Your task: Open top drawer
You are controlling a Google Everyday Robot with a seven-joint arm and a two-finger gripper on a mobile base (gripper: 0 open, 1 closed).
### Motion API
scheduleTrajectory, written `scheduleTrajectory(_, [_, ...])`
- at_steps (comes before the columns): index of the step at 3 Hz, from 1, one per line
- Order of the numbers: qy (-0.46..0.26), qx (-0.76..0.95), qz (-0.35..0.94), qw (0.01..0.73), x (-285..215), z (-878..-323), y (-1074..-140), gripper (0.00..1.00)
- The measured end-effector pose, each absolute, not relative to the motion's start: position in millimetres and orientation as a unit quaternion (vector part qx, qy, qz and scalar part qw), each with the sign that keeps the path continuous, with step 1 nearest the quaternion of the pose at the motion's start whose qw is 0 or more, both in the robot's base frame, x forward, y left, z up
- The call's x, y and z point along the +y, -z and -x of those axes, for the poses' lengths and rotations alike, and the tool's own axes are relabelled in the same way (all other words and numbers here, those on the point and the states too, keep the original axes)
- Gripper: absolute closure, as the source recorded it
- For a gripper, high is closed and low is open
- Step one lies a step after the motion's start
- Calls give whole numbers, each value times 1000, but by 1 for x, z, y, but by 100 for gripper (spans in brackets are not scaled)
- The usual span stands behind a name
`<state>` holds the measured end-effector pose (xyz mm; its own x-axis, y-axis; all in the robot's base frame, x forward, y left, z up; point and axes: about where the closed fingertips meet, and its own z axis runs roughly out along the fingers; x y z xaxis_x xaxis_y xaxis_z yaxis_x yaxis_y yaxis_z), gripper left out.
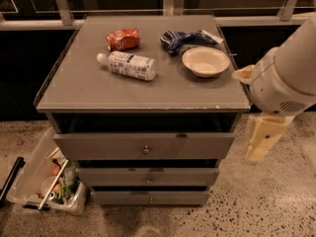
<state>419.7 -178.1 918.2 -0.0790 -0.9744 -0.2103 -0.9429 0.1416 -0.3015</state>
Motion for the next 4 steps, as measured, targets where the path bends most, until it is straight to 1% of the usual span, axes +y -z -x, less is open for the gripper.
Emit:
scheduleTrajectory(1, [33,717,667,199,-172,-415,-889,0])
scheduleTrajectory(3, [38,711,671,205,-169,-415,-880,0])
scheduleTrajectory(4, [28,703,676,221,-167,-421,-860,0])
